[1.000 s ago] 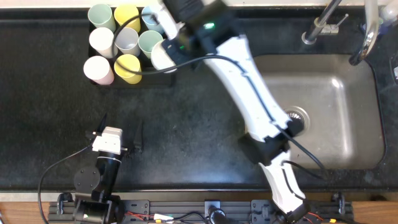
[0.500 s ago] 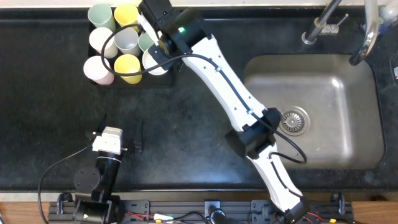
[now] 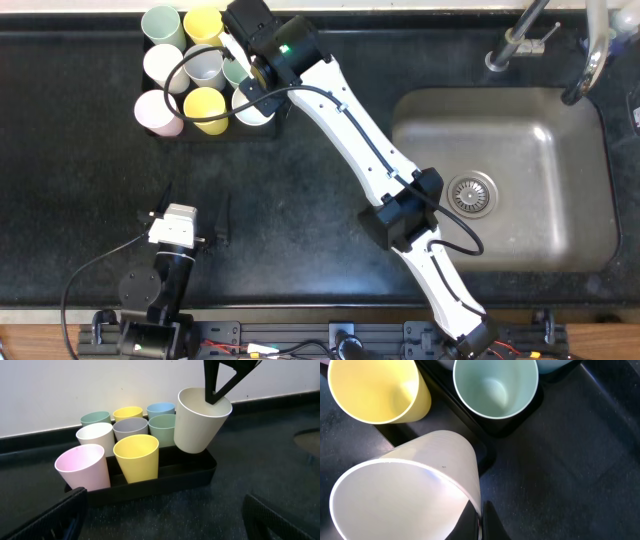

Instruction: Store Cups

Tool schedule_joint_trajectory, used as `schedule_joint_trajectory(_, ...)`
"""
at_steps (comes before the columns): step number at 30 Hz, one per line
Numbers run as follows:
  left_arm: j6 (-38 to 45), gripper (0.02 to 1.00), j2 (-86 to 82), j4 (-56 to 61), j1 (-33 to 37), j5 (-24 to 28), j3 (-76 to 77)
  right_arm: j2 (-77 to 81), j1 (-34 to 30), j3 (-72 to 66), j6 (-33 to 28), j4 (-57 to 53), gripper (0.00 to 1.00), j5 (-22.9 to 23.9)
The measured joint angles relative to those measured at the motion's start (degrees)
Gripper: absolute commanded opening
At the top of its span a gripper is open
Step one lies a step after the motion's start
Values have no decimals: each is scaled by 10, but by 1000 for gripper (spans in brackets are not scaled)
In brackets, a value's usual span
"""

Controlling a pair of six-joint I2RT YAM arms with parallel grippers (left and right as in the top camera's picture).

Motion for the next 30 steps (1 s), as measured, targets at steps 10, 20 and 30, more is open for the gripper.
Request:
schedule_joint_trajectory(10, 0, 998, 0, 0, 0, 0, 0, 27, 0, 0, 0, 0, 42, 0)
schedule_joint_trajectory(20, 0, 998, 0, 0, 0, 0, 0, 39, 0, 0, -8, 2, 42, 0)
schedule_joint_trajectory(30, 0, 998, 0, 0, 0, 0, 0, 44, 0, 0, -16, 10, 45, 0)
